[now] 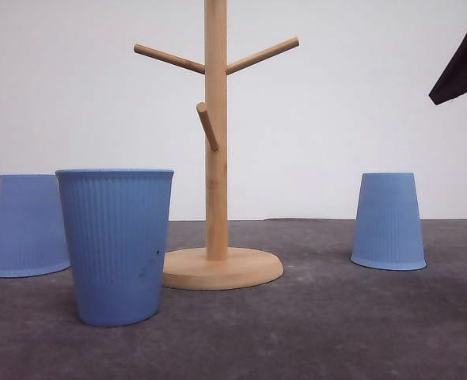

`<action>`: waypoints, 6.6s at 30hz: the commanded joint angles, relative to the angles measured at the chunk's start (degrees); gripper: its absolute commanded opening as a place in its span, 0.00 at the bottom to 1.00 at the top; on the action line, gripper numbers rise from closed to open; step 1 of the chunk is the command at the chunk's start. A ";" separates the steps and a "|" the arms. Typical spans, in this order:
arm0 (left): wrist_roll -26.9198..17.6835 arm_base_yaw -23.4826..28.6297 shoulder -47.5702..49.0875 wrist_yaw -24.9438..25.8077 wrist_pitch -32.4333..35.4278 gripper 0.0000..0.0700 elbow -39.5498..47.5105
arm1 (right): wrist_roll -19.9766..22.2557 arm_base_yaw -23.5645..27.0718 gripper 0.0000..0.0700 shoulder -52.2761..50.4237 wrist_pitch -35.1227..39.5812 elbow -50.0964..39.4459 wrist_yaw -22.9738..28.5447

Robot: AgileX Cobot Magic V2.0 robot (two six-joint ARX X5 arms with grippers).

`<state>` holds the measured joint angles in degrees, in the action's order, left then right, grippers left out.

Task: Place three cups

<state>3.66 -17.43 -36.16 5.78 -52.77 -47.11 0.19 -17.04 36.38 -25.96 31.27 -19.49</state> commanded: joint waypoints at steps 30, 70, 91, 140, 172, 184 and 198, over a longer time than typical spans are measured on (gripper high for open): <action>5.79 9.55 -47.41 -0.04 27.08 0.86 -13.22 | -1.59 -3.61 0.65 0.20 3.09 1.09 -0.26; 3.58 9.97 -47.12 0.60 24.33 0.55 -13.29 | -1.68 -3.58 0.65 0.20 3.65 1.09 -0.24; 30.39 23.87 -33.50 41.39 28.35 0.55 -17.16 | -1.70 -3.59 0.65 0.20 4.52 1.09 -0.24; 45.20 8.35 -47.87 40.07 47.85 0.74 -17.16 | -2.75 -3.63 0.65 0.20 7.13 1.09 -0.24; 8.20 10.09 -33.35 41.08 13.59 0.59 -15.40 | -2.75 -3.63 0.65 0.22 7.13 1.09 0.02; 11.99 11.32 -14.31 28.52 30.44 0.55 1.93 | -2.76 -3.59 0.65 0.22 7.13 1.09 0.23; 17.35 11.94 -3.83 22.99 37.77 0.55 15.34 | -11.77 2.11 0.69 8.48 5.86 4.65 11.38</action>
<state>20.18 -5.48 -39.77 28.74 -15.83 -31.29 -9.78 -15.12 43.67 -20.53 34.81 -8.31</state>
